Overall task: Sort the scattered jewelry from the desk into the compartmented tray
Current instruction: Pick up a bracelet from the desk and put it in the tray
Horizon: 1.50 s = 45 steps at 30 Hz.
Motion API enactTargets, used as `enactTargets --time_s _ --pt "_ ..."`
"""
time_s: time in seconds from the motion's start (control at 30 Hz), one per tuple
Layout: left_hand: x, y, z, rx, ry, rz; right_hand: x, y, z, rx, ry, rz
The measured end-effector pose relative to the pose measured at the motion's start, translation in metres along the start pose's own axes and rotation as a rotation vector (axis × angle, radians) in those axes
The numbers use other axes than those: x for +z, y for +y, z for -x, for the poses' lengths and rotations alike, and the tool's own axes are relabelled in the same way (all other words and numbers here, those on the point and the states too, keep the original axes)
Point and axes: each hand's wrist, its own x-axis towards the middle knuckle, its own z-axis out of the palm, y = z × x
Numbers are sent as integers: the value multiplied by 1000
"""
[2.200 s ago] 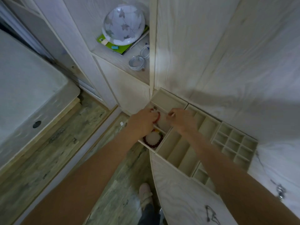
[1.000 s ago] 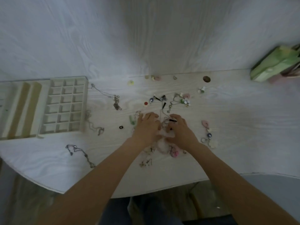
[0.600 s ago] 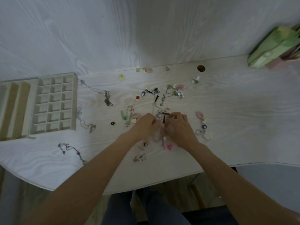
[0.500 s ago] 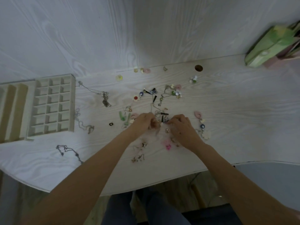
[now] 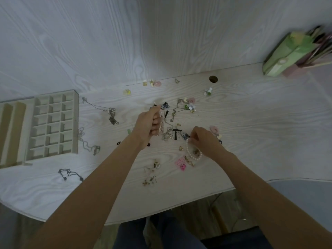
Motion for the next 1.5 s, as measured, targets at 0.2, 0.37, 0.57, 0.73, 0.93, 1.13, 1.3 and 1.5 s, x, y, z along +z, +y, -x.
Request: enactTargets --time_s 0.2,0.37,0.57,0.73,0.93,1.13,1.3,1.5 --pt "-13 9 5 -12 52 20 -10 -25 -10 141 33 -707" --pt "-24 21 9 3 46 48 -22 -54 -19 171 -135 -1292" --pt "-48 36 18 58 21 129 -34 -108 -27 29 -254 -1444" --pt "-86 56 37 92 -33 282 -29 -169 -31 -164 -460 -1028" --pt "-163 73 70 188 94 317 -8 -256 -40 -280 -494 -844" --pt "-260 84 104 248 308 239 38 -356 -53 -330 -622 -772" --pt "-356 93 125 253 457 300 93 -443 -67 -374 -716 -777" --pt "-456 92 125 173 571 343 142 -526 -99 -335 -544 -693"
